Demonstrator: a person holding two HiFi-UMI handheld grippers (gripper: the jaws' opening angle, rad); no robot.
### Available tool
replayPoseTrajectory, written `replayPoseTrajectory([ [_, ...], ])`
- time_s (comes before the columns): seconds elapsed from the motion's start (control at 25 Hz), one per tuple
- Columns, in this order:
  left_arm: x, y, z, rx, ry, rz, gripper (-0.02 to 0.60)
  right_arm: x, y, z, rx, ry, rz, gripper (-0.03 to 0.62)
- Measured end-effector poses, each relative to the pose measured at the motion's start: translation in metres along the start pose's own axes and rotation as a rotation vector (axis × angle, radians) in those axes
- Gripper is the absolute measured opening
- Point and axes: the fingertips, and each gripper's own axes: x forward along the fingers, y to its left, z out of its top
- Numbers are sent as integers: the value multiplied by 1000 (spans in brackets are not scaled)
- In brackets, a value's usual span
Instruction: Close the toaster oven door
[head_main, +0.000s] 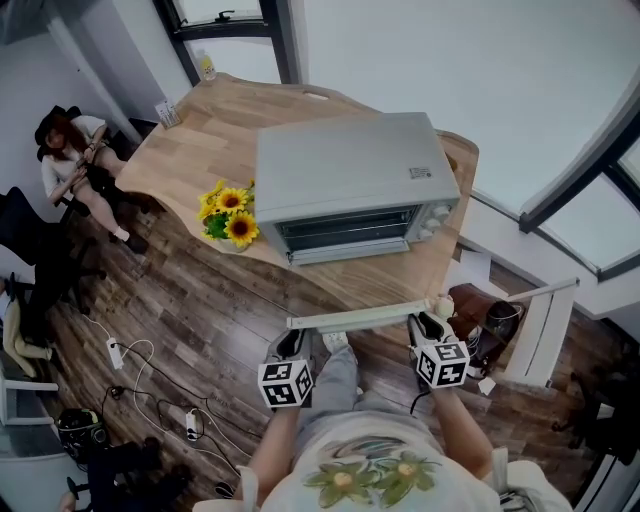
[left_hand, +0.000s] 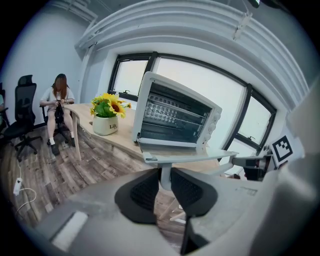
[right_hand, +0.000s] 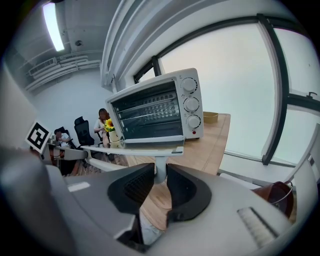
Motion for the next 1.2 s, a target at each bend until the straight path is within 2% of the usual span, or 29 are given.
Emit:
replayPoseTrajectory([
  [1.2,-11,-7,40,11,-43,-13,87,-10,6,41,-13,-55,-20,84],
])
